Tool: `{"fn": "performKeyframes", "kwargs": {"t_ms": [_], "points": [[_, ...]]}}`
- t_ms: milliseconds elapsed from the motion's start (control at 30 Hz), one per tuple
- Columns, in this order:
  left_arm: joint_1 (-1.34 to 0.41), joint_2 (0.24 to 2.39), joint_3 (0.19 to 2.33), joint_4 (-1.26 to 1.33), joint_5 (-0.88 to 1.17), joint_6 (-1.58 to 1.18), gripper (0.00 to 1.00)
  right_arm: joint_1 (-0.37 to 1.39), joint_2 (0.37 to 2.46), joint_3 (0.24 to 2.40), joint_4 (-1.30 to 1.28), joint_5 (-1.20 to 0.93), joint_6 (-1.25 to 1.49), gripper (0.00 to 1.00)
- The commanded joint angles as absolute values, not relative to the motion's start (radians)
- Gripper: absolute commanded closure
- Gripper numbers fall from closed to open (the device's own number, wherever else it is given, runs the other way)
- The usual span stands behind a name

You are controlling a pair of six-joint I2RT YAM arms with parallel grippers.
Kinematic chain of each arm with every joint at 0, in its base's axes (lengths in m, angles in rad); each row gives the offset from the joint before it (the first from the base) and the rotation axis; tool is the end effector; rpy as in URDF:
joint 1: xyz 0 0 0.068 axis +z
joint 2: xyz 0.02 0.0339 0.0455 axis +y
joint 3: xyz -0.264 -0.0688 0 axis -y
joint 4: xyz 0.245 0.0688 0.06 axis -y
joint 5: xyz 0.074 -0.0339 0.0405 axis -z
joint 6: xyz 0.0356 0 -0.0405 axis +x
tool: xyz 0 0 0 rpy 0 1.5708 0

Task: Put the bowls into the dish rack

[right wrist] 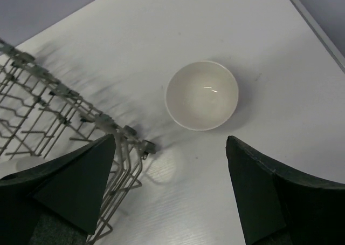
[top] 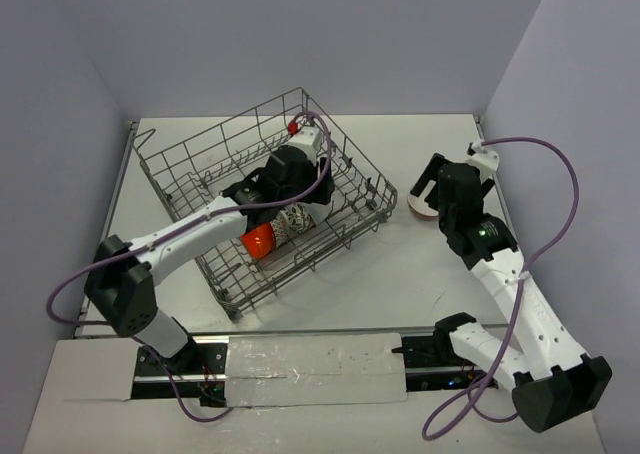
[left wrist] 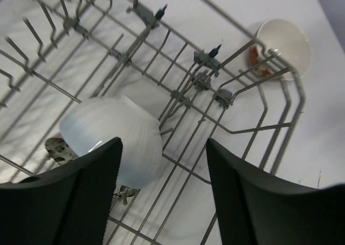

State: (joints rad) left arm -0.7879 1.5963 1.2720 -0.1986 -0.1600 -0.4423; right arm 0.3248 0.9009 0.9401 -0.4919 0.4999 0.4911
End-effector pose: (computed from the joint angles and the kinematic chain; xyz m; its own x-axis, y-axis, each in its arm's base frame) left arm 0.2669 -0.2602 0.3017 -0.5762 -0.0200 -0.8171 0.3937 0.8693 -0.2989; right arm 0.1885 0.0455 0.3440 -0.3050 0.3340 -0.8919 0.3088 0.9206 0.2392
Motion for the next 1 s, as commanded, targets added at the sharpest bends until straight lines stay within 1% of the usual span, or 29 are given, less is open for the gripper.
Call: {"fn": "performKeyframes", "kwargs": {"t_ms": [0, 33, 67, 133, 200, 267, 400, 533, 733, 767, 800, 967], "points": [[-0.784, 1.456, 1.276, -0.121, -0.192, -0.318, 0.29, 0.255, 0.946, 0.924, -0.506, 0.500, 0.574, 0.10], [-0.784, 1.439, 1.272, -0.117, -0.198, -0.277, 0.25, 0.209, 0.960, 0.919, -0.506, 0.467, 0.604, 0.10], [-0.784, 1.399, 1.261, -0.114, -0.209, -0.253, 0.19, 0.181, 1.001, 0.916, -0.506, 0.447, 0.623, 0.10], [-0.782, 1.356, 1.247, -0.118, -0.258, -0.184, 0.14, 0.109, 1.072, 0.910, -0.499, 0.381, 0.675, 0.10], [-0.781, 1.284, 1.230, -0.126, -0.291, -0.131, 0.07, 0.063, 1.118, 0.897, -0.476, 0.339, 0.704, 0.10], [-0.775, 1.211, 1.186, -0.112, -0.325, -0.046, 0.02, 0.000, 1.187, 0.882, -0.434, 0.263, 0.732, 0.11], [-0.752, 1.094, 1.066, -0.039, -0.338, 0.054, 0.01, -0.054, 1.282, 0.876, -0.384, 0.270, 0.758, 0.13], [-0.729, 1.020, 0.942, 0.043, -0.304, 0.052, 0.01, -0.066, 1.370, 0.873, -0.338, 0.247, 0.776, 0.16], [-0.727, 0.999, 0.897, 0.060, -0.275, 0.087, 0.01, -0.069, 1.466, 0.882, -0.287, 0.261, 0.787, 0.27], [-0.727, 0.996, 0.893, 0.061, -0.267, 0.089, 0.01, -0.069, 1.476, 0.885, -0.285, 0.264, 0.787, 0.32], [-0.727, 0.996, 0.891, 0.063, -0.264, 0.089, 0.01, -0.069, 1.485, 0.890, -0.285, 0.276, 0.788, 0.34], [-0.727, 0.980, 0.871, 0.078, -0.219, 0.104, 0.01, -0.069, 1.529, 0.890, -0.276, 0.279, 0.782, 0.41]]}}
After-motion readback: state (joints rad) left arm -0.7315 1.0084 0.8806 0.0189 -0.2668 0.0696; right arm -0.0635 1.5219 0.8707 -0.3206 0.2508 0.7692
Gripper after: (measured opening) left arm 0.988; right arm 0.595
